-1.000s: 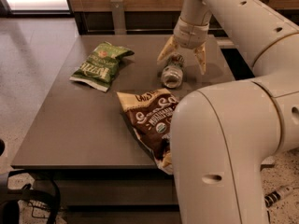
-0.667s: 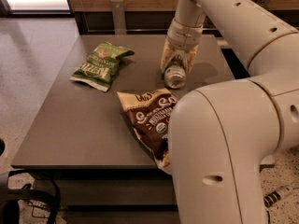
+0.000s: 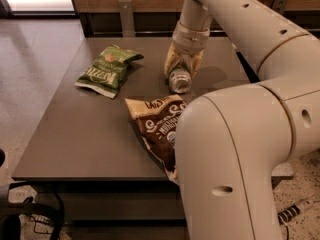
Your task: Place 7up can upright
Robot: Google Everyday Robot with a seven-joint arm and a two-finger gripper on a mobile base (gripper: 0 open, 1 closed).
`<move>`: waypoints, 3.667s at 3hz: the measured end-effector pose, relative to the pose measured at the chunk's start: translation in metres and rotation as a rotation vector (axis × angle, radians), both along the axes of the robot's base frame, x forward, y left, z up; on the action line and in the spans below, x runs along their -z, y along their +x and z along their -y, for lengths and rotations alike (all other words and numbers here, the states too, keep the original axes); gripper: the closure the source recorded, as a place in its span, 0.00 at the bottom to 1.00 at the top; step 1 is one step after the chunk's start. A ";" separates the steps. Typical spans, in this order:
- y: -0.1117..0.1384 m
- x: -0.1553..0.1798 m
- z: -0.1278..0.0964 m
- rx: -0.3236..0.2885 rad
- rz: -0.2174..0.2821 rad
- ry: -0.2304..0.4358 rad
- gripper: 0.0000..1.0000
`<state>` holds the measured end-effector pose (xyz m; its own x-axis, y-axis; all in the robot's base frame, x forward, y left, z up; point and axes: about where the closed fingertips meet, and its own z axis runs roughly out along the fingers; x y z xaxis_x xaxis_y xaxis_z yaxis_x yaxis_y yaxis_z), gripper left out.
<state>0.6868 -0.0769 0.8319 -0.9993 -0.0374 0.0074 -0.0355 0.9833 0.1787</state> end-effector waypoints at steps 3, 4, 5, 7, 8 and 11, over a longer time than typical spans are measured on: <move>0.022 -0.040 0.002 -0.019 0.176 -0.077 1.00; 0.010 -0.080 0.027 0.013 0.280 -0.144 1.00; -0.017 -0.112 0.053 0.017 0.443 -0.149 1.00; -0.029 -0.163 0.084 -0.147 0.768 -0.090 1.00; -0.018 -0.179 0.099 -0.228 0.867 0.014 1.00; 0.001 -0.172 0.093 -0.387 0.929 0.126 1.00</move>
Offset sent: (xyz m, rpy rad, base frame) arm 0.0145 0.0083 0.0198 -0.0341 -0.0783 0.0630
